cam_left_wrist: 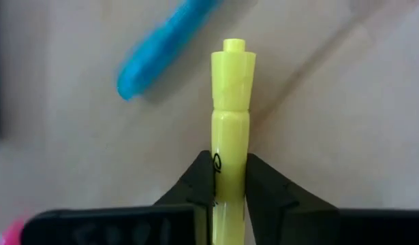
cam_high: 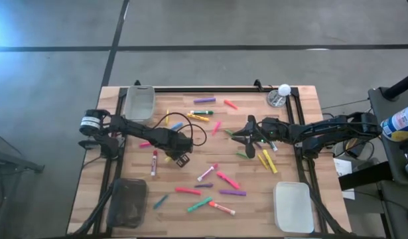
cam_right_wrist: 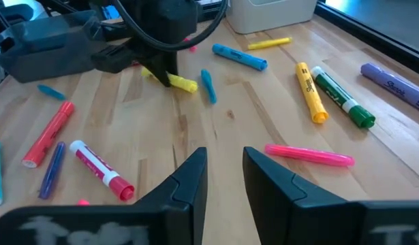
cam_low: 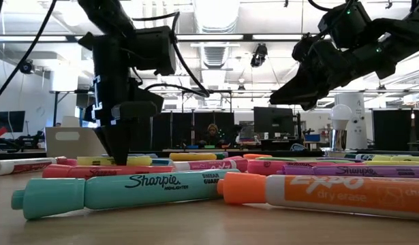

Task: Pick & Place Markers
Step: Put the left yellow highlighter pen into the black bin

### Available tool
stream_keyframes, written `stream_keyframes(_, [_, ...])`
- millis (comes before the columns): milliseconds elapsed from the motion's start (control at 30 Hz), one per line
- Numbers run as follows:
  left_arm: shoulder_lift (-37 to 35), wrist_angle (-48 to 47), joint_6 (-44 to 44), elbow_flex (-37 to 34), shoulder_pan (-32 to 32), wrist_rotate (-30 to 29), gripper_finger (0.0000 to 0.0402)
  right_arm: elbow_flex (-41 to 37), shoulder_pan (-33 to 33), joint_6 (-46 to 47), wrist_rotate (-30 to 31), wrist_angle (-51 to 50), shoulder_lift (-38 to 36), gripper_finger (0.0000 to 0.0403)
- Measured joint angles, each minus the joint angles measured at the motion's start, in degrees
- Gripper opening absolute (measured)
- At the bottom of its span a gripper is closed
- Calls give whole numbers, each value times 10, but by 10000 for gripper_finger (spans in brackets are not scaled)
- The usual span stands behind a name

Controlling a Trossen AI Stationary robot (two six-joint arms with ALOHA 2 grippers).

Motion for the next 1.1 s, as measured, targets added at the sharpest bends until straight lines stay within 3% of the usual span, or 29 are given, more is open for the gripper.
stream_keyframes(200, [-26,-71,-48,53,-19,33,54,0,0,0,0,-1,0,91])
stream_keyframes(333, [-50,-163,-119,91,-69,65,59,-4,3,0,0,-1,0,91])
stream_keyframes(567, [-99,-239,-352,132,-242,109,61,-17,3,2,0,0,0,83])
stream_keyframes(900, [-122,-238,-836,102,-558,73,63,-20,2,-5,16,2,0,68])
stream_keyframes(1000, [-106,-237,-888,87,-598,74,63,-19,2,-5,16,2,0,68])
stream_keyframes(1100, [-100,-235,-888,68,-598,69,63,-19,2,-5,16,9,0,70])
